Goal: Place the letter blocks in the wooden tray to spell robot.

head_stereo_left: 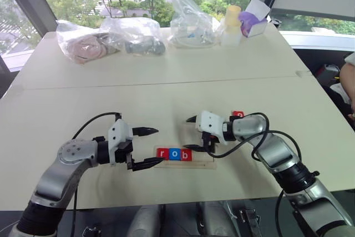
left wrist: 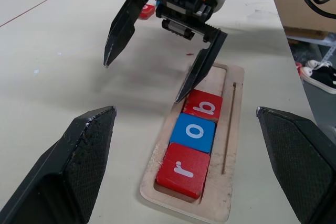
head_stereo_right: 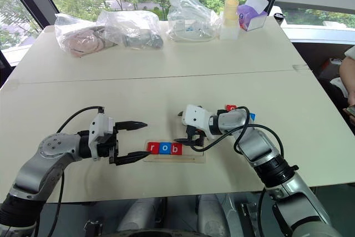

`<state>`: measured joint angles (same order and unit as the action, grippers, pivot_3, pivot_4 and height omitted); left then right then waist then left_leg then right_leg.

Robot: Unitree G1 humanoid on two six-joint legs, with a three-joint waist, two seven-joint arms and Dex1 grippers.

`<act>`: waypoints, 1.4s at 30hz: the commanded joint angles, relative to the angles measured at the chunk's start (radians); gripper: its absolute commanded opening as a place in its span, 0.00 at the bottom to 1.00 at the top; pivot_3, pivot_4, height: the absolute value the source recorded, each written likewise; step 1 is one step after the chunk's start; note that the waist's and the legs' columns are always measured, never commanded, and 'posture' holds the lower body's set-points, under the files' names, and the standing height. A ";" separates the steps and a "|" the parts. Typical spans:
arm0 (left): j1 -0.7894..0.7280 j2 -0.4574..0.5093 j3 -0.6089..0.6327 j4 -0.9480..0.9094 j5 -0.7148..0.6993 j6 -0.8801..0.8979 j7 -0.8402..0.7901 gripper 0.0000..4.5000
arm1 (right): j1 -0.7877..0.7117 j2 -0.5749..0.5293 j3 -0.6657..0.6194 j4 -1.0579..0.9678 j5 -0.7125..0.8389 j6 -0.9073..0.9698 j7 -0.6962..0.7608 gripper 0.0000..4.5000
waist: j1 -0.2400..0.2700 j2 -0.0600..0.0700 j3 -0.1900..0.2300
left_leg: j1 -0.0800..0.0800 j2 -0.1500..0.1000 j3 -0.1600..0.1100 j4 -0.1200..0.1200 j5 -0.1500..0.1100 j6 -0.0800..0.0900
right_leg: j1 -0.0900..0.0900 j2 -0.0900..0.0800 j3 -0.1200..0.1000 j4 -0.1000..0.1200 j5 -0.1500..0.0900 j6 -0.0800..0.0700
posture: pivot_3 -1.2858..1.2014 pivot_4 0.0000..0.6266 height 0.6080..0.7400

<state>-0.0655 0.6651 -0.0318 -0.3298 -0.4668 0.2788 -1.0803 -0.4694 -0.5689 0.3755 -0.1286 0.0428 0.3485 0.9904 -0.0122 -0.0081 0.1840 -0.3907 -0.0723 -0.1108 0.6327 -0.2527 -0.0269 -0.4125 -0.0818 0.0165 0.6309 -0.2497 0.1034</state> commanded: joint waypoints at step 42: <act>-0.063 -0.065 -0.059 0.029 0.018 -0.037 0.005 1.00 | 0.013 0.335 -0.602 -0.254 0.049 1.043 -0.789 0.99 | -0.002 0.001 -0.001 | 0.000 0.000 0.001 -0.001 0.001 -0.001 | -0.002 0.001 0.002 0.001 0.001 -0.001 | 0.52 0.24 1.00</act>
<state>-0.1249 0.6033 -0.0949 -0.2790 -0.4455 0.2550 -1.0787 -0.4397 -0.2431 -0.2072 -0.3862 0.0860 1.4076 0.2133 -0.0144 -0.0066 0.1831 -0.3908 -0.0722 -0.1099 0.6314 -0.2521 -0.0274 -0.4145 -0.0806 0.0181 0.6321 -0.2487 0.1021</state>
